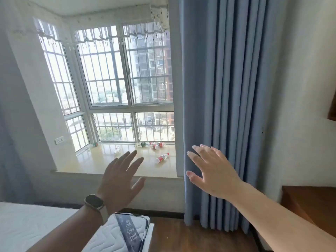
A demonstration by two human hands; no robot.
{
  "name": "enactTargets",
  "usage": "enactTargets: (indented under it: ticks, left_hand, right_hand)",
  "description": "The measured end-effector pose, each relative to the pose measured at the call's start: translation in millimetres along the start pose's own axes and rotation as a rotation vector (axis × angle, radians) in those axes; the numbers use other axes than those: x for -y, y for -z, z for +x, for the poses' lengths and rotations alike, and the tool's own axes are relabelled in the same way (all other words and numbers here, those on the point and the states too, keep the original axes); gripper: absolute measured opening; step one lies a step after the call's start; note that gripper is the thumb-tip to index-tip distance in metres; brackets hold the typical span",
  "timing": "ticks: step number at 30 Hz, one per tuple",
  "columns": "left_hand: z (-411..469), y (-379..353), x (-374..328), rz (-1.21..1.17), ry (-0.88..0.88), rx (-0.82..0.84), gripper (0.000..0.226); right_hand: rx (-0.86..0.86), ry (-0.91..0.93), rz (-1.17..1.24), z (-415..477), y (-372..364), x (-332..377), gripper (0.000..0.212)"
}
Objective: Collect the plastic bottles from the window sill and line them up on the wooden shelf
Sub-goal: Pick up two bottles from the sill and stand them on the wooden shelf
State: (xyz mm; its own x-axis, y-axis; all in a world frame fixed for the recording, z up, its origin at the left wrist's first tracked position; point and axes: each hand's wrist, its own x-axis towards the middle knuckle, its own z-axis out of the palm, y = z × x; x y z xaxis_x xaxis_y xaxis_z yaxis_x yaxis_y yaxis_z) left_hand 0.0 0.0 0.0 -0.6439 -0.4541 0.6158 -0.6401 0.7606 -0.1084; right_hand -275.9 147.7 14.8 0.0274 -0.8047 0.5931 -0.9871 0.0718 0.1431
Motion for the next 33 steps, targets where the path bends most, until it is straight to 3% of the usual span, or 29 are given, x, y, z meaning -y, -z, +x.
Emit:
enactTargets:
  ticks: [8,17,33]
  left_hand:
    - [76.0,-46.1,-30.1,0.045,0.049,-0.002,0.059]
    - [124.5,-87.4,-25.7,0.079,0.082,0.034,0.061]
    - [198.7,-203.7,114.4,0.103,0.129,0.066,0.060]
  right_hand:
    - [0.004,0.030,0.016,38.6,-43.7,-97.2,0.059]
    - [0.025,0.082,0.069,84.5,-91.2,-142.8,0.059]
    - [0.008,0.176,0.090,243.4,-231.9,-130.6,0.057]
